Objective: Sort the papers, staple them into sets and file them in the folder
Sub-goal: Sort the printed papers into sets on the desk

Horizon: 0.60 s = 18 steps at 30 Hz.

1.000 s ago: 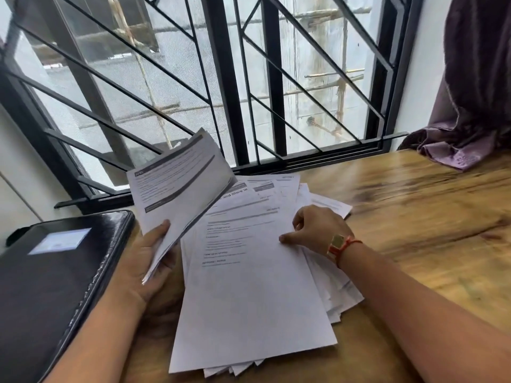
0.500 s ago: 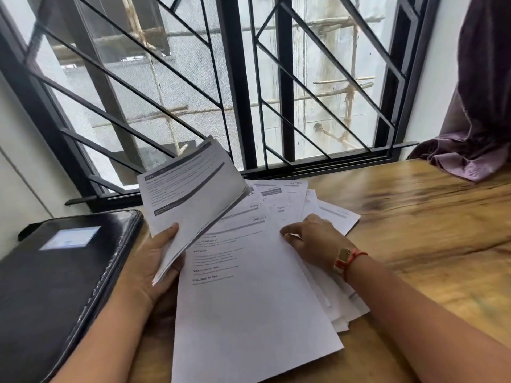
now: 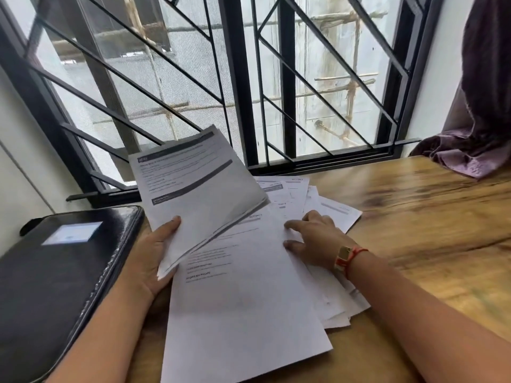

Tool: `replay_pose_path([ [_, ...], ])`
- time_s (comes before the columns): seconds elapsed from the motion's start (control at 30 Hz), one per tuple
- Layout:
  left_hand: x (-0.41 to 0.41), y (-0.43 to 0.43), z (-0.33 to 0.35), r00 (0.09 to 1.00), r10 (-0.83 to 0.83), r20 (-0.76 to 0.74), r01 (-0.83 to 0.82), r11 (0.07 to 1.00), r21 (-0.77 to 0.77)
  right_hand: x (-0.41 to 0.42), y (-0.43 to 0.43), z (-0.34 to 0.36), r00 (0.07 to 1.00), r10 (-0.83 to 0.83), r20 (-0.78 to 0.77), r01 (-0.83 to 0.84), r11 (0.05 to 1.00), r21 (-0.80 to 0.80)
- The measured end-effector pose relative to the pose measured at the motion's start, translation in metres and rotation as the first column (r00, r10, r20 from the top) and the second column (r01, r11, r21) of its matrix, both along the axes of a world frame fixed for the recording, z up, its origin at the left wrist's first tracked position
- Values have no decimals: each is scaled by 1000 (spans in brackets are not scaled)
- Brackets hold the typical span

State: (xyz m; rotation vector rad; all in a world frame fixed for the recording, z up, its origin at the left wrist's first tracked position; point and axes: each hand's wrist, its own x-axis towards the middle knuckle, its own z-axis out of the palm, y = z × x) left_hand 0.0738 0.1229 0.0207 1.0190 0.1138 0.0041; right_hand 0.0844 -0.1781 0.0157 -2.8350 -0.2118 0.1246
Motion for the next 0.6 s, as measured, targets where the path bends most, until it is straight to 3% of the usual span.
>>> replay_pose_path([
  [0.3, -1, -8, -3, 994, 101, -41, -101, 995, -5, -2, 4, 1, 1000, 13, 9, -13, 1000, 28],
  [0.6, -2, -6, 1, 993, 71, -94, -76, 996, -56, -2, 2, -2, 999, 15, 34, -15, 1000, -13],
])
